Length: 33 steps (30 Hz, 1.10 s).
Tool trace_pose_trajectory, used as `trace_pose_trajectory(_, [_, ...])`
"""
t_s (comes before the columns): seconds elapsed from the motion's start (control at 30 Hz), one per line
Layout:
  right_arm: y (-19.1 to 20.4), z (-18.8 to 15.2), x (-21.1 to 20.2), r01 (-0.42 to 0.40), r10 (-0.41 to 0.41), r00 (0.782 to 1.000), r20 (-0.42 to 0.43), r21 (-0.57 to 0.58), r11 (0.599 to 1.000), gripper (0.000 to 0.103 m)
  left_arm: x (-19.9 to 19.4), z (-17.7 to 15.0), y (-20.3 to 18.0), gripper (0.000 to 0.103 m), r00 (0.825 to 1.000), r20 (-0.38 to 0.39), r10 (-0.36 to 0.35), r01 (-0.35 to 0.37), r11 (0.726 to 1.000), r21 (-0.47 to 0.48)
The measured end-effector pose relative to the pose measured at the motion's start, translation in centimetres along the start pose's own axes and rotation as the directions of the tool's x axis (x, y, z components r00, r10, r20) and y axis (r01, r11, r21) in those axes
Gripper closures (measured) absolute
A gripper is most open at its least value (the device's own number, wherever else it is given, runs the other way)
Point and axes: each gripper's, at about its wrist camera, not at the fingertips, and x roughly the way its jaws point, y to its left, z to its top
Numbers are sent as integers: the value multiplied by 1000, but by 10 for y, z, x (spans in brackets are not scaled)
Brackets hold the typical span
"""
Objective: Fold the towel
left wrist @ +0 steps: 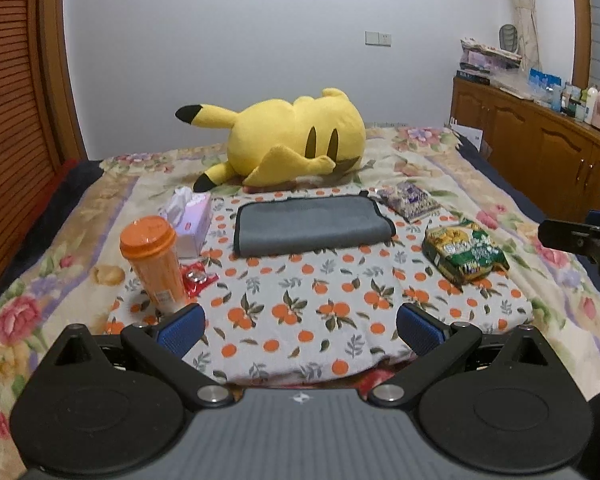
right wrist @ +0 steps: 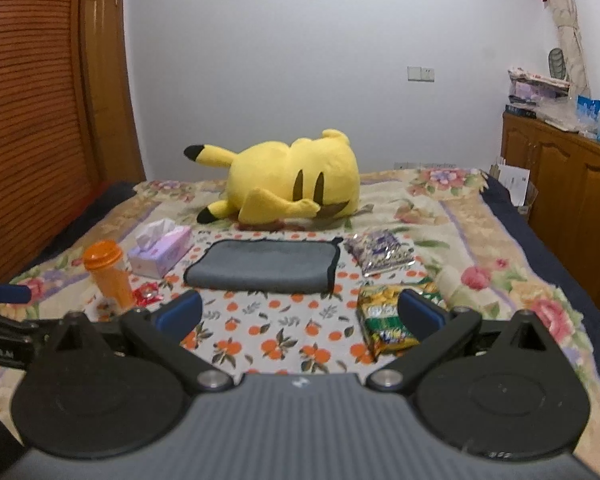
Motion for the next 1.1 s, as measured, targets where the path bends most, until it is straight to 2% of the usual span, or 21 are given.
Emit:
trace_pose_trajectory(0.57, [25, -41, 2, -22, 20, 999, -39, -39, 999, 0, 11, -39, 2, 0, 1000, -29, 13, -13, 1000, -13])
trace_pose_trajectory(1.1, [15, -57, 7, -1, 0, 999, -39, -13, 1000, 0, 20, -58, 9, 0, 999, -25, 29, -29, 999, -36])
